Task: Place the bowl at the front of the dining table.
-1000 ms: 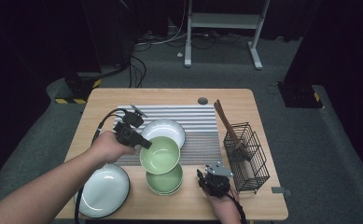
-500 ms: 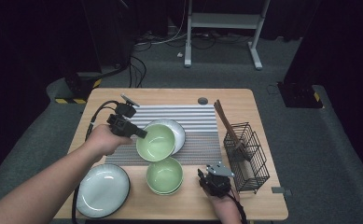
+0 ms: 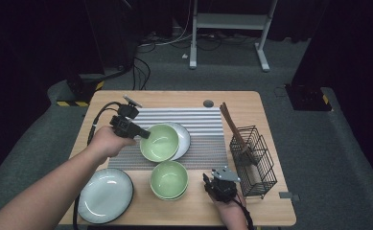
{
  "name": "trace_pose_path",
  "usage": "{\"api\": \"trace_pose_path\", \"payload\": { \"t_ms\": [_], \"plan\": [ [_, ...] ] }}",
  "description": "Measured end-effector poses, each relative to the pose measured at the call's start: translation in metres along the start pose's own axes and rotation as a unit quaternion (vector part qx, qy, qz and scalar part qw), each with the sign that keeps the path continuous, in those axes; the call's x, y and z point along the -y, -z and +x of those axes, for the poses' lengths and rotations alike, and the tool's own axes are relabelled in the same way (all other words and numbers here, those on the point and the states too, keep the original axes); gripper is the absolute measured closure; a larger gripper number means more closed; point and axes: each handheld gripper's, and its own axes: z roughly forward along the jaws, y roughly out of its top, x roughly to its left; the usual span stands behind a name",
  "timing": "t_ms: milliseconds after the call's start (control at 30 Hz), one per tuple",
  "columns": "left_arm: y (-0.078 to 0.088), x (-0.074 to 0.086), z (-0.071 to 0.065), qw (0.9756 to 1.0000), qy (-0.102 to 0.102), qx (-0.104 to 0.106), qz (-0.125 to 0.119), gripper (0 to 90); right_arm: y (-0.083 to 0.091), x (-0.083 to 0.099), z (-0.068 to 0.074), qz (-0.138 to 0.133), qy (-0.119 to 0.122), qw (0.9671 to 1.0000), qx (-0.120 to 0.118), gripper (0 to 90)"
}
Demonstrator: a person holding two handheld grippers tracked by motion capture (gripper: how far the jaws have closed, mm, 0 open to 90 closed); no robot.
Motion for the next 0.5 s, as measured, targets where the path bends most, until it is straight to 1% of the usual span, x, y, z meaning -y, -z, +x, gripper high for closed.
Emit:
{"api": "trace_pose_path", "payload": {
  "t_ms": [167, 433, 500],
  "plan": [
    [-0.003, -0.001, 0.003, 1.0, 0.003, -0.004, -0.003, 85.0, 0.0, 0.0, 0.001, 0.0, 0.001, 1.0, -0.001, 58.3],
    [-0.009, -0.003, 0.005, 0.9999, 0.003, -0.013, 0.003, 85.0, 0.0, 0.0, 0.001, -0.001, 0.002, 1.0, -0.002, 58.4],
    [-0.011, -0.003, 0.006, 0.9999, 0.006, -0.014, 0.002, 85.0, 0.0, 0.0, 0.001, -0.001, 0.002, 1.0, -0.002, 58.4]
  ]
}}
